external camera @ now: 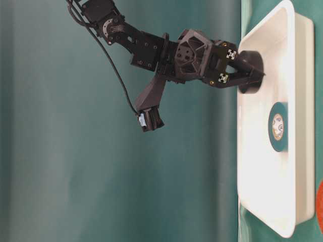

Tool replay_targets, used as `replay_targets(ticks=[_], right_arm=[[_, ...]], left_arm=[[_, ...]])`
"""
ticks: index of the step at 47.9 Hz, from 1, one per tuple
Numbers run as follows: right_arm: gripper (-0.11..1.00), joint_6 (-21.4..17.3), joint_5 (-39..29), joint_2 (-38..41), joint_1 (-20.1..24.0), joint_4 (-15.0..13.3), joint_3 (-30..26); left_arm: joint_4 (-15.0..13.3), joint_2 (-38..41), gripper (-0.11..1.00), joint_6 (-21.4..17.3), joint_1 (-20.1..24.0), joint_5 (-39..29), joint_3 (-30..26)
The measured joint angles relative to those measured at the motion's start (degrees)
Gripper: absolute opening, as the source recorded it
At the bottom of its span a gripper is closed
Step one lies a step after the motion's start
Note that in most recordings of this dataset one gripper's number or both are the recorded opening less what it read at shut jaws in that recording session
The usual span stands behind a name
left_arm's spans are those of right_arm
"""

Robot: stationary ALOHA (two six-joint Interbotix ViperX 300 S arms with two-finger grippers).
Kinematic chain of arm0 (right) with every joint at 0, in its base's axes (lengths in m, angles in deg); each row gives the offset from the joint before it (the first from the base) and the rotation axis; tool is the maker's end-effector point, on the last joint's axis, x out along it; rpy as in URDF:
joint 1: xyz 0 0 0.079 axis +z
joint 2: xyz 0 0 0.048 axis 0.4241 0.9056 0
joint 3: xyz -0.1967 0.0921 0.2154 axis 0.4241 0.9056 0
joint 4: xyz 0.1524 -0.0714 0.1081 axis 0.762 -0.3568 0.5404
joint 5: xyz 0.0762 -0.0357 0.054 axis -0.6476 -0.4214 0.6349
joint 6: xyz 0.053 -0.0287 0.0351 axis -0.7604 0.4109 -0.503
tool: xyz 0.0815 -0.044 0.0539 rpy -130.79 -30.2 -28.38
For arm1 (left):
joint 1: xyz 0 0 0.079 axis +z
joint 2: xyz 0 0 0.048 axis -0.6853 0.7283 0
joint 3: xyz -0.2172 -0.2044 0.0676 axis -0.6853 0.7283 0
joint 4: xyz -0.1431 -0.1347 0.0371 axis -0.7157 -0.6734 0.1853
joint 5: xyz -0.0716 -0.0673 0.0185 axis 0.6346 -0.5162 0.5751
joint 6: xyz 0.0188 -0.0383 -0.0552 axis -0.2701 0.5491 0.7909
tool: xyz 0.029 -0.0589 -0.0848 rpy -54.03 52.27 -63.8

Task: Pick up the tape from a random location and place it into the white case.
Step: 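Lower the black roll into the tray's upper right and open the right gripper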

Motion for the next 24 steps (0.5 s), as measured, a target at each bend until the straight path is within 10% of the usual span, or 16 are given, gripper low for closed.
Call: replay_targets(ticks=[8,24], right_arm=[[0.90,-0.09,0.09,0.00,0.00,0.00,0.00],[0.84,0.09,-0.53,-0.09,0.00,0.00,0.00]], left_arm=[[0.09,0.00,0.99,0.00,0.00,0.00,0.00],[0.00,0.09,0.99,0.00,0.00,0.00,-0.09]])
